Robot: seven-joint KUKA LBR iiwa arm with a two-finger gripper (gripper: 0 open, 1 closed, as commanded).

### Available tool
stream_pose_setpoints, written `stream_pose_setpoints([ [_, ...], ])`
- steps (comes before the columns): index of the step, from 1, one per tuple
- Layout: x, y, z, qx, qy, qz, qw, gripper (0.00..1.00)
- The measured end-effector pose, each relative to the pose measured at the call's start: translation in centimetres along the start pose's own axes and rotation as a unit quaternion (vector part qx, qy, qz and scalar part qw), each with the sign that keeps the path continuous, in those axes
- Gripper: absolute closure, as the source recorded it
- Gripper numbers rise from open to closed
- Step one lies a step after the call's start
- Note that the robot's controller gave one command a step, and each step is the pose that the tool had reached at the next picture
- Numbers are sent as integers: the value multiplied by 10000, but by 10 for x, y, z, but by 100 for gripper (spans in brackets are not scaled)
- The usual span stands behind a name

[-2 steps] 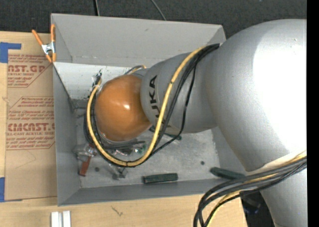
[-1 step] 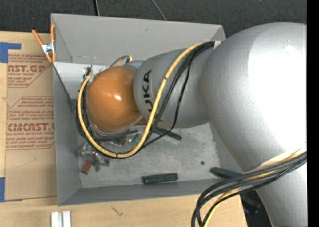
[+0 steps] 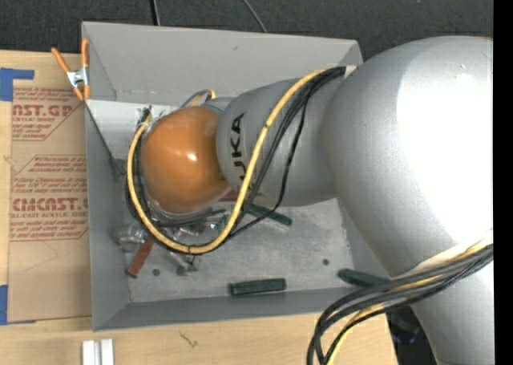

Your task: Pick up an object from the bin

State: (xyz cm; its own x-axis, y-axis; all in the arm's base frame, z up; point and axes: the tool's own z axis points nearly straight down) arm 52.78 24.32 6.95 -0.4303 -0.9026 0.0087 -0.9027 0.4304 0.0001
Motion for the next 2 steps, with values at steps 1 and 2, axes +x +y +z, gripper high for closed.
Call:
stream_pose_setpoints([
  [1,0,0,0,-3,-5,6,10000,0],
  [2,-22,-41,-2,11,-70,-1461,9892,100],
])
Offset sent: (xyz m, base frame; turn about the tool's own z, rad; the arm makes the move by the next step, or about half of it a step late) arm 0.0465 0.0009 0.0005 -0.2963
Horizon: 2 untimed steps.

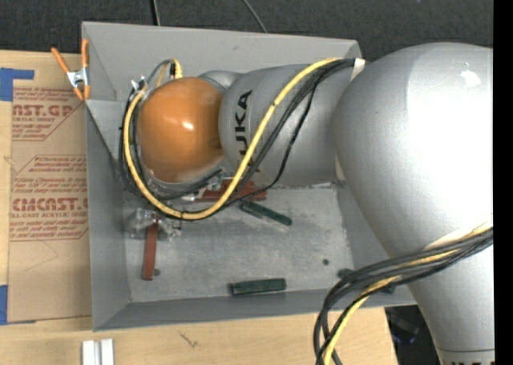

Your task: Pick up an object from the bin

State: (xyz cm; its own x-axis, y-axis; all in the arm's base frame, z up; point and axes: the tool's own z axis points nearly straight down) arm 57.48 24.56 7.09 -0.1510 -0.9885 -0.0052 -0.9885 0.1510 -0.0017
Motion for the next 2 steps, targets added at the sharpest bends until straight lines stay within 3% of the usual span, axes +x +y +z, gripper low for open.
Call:
stream_pose_setpoints([
  [1,0,0,0,-1,-3,-1,10000,100],
  [2,0,-15,-35,-15,14,-46,10000,100],
])
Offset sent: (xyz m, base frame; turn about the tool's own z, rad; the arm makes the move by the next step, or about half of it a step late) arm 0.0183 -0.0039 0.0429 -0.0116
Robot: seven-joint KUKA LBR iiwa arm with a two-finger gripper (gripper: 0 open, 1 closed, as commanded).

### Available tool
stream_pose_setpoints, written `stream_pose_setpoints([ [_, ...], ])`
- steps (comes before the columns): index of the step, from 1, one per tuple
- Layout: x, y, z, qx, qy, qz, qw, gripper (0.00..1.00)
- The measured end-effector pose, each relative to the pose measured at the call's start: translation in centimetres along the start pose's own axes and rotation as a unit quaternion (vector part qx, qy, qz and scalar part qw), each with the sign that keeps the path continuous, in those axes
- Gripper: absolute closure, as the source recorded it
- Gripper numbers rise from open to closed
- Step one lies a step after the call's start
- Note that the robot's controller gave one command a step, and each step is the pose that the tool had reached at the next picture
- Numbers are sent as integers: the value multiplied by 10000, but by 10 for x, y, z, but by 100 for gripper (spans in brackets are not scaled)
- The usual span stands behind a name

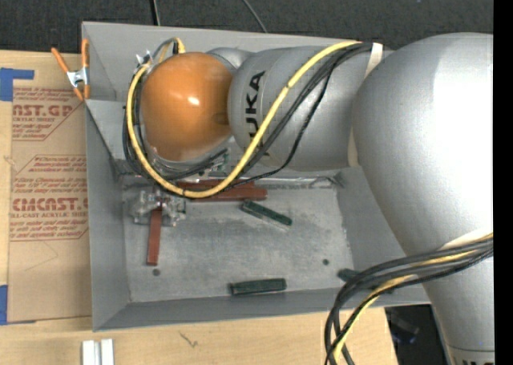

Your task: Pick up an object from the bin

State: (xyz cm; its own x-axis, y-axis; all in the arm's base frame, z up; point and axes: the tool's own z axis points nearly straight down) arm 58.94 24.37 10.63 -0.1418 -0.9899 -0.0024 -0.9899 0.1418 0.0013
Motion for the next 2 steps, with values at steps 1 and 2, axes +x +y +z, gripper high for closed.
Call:
stream_pose_setpoints([
  [1,6,14,-13,9,-14,19,10000,100],
  [2,7,-5,-104,10,-14,85,10000,100],
])
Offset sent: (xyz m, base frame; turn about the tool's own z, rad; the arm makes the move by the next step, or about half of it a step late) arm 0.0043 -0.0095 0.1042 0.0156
